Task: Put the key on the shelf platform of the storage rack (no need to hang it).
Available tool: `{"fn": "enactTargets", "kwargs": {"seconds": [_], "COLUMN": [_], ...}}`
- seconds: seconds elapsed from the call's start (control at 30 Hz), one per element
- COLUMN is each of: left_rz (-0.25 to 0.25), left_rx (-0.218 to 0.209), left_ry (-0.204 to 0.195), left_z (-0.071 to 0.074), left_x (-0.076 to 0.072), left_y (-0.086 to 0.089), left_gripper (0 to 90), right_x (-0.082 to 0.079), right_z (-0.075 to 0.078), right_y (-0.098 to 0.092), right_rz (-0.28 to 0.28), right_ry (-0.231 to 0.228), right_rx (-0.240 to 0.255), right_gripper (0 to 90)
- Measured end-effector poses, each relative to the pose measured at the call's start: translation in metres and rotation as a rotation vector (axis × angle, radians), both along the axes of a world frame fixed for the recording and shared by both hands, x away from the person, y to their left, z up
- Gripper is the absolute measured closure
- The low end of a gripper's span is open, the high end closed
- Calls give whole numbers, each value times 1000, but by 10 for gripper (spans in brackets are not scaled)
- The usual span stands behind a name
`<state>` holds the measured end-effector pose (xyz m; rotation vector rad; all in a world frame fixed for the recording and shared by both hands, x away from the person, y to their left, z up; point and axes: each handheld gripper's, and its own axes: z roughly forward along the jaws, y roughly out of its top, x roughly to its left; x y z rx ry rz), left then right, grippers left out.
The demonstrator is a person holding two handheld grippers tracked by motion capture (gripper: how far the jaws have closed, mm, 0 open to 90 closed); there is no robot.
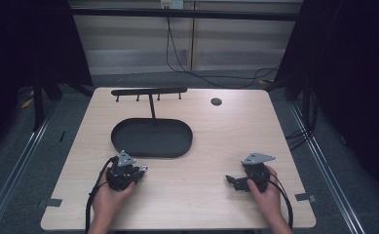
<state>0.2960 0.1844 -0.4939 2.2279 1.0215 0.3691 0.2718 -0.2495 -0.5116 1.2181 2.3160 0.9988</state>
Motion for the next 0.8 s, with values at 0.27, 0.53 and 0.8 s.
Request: {"fn": "enactTargets", "kwargs": {"seconds": [0.27,0.53,0.8], "left_rz": [-18,-22,-19], "left_rx": [-29,-63,-74], "left_ry": [-2,4,7], "left_z": [4,8,13], "left_x": [0,0,0], "left_y": [1,4,7], "left_gripper": [731,732,732], "right_x": [0,0,0], "right_z": [0,0,0], "right_y": [0,0,0], "right_rz": [1,-1,0], "right_ry": [0,1,0], "right_rx": [2,0,0], "right_gripper": [130,130,131]}}
